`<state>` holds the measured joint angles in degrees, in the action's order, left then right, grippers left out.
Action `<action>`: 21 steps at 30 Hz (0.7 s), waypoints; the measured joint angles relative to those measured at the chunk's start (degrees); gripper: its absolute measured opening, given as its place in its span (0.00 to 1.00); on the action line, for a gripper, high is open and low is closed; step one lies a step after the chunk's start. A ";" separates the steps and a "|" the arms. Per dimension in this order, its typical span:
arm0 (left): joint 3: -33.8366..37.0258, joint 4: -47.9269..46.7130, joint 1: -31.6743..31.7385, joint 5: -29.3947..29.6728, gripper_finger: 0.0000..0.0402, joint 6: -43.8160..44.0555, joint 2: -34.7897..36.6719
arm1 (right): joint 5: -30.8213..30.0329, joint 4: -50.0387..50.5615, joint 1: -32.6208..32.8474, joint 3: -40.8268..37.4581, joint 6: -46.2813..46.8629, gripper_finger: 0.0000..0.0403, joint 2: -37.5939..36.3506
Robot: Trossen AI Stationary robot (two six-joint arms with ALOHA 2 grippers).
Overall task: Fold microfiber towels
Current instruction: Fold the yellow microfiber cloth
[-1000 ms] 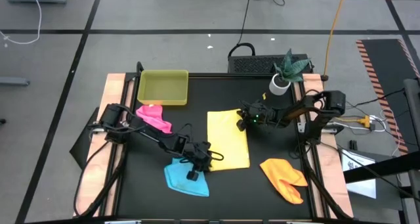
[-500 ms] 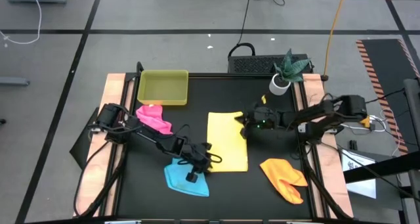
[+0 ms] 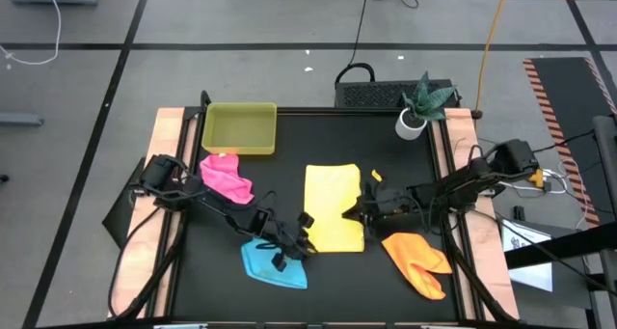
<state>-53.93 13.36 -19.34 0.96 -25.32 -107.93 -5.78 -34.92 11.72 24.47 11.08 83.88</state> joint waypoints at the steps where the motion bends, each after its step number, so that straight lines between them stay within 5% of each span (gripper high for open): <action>1: -0.02 -1.41 -0.28 0.16 0.23 -0.52 0.01 | -0.02 -0.02 0.45 0.02 -0.26 0.07 -0.16; 6: -0.07 -7.00 -0.39 0.36 0.23 -1.26 -0.38 | -0.03 -0.01 1.66 0.02 -2.72 0.10 -0.93; 21: -0.11 -4.26 -0.41 3.80 0.23 -4.33 -1.56 | 0.00 1.64 5.15 0.06 -6.16 0.13 -0.97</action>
<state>-54.04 9.10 -19.75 4.76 -29.65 -109.50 -5.78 -33.28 16.87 24.53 4.92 82.91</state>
